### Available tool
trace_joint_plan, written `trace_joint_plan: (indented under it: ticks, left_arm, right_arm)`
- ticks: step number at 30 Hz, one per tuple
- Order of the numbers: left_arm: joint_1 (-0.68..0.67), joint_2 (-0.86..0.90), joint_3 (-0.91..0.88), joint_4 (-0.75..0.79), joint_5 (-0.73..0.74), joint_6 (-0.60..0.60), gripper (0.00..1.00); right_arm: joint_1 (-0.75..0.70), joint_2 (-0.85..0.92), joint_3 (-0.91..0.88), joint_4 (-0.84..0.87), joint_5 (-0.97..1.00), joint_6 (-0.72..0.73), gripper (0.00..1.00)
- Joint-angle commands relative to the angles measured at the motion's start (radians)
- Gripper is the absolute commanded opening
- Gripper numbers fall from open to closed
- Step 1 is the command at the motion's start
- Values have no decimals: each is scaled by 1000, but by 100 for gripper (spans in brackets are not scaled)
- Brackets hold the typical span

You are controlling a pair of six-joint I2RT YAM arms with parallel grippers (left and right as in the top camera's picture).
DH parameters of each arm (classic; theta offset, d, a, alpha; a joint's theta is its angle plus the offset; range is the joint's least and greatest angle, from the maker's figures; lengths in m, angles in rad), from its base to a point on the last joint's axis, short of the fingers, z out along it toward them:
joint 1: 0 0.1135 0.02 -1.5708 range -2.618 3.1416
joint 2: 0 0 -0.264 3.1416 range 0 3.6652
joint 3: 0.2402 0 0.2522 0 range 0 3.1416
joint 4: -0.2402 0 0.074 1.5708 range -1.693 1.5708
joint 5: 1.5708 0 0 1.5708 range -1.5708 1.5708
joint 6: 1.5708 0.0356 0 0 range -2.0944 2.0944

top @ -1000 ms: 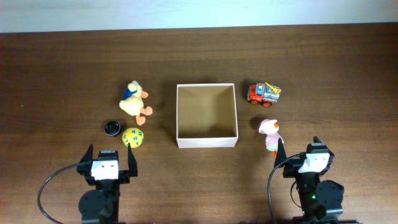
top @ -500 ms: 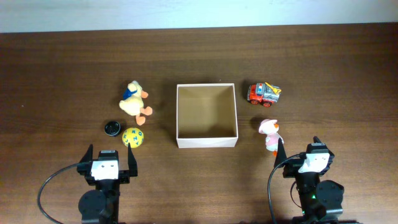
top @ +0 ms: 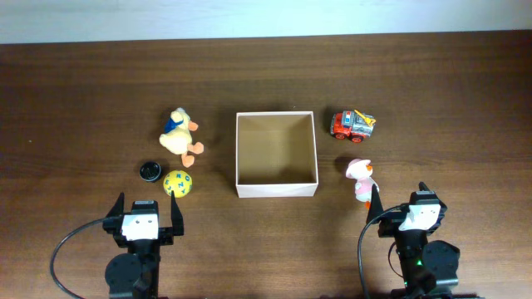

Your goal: Pack container

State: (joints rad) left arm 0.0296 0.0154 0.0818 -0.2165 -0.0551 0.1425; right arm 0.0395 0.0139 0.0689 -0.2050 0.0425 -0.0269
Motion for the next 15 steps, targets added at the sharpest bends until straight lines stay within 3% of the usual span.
trace_joint_plan:
  ticks: [1,15]
  left_arm:
    - [6,-10,-16,4,11,20,99]
    - [6,-10,-16,4,11,20,99]
  right_arm:
    - [-8,-10,-7,-2,-6,5,99]
    - [-7,-6,9,79,-19,42,99]
